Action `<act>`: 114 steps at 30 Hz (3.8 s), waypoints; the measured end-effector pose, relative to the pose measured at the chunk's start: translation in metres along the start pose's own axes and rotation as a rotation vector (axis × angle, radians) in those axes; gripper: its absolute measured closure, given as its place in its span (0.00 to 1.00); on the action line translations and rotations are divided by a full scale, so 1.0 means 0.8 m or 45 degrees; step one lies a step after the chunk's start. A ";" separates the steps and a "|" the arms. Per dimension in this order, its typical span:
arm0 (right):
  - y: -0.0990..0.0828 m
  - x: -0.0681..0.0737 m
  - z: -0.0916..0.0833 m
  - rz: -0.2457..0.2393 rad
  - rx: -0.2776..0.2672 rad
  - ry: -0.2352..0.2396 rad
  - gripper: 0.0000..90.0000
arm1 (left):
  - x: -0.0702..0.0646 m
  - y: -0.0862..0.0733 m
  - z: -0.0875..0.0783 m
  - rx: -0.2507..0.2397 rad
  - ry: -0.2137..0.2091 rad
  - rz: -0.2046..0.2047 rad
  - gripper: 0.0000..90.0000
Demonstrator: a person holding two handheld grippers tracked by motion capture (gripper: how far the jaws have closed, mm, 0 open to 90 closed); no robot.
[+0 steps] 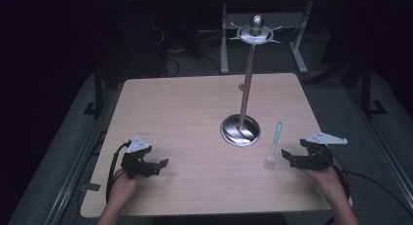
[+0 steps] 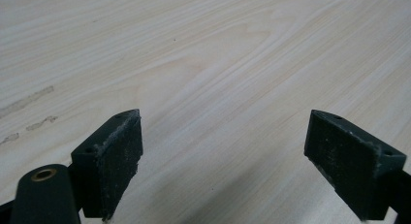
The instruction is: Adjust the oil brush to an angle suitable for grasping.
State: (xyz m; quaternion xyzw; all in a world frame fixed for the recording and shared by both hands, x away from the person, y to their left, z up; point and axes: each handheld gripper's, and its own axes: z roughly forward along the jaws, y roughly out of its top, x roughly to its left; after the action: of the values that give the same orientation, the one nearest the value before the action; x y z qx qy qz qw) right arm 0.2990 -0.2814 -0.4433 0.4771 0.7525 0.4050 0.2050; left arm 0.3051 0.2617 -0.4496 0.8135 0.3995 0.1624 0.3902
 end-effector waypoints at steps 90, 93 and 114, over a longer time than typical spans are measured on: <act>0.013 0.032 0.032 -0.064 0.629 0.125 1.00 | -0.004 -0.003 0.004 0.059 -0.016 0.016 0.15; 0.011 0.030 0.029 -0.078 0.627 0.126 1.00 | -0.004 -0.003 0.004 0.057 -0.017 0.017 0.15; 0.039 -0.020 0.036 0.039 0.417 0.003 1.00 | -0.005 -0.003 0.005 0.064 -0.025 0.033 0.15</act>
State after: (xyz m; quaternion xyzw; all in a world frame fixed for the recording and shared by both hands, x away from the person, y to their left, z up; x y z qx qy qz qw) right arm 0.3435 -0.2767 -0.4368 0.5151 0.8013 0.2806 0.1176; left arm 0.3036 0.2578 -0.4536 0.8297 0.3891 0.1493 0.3714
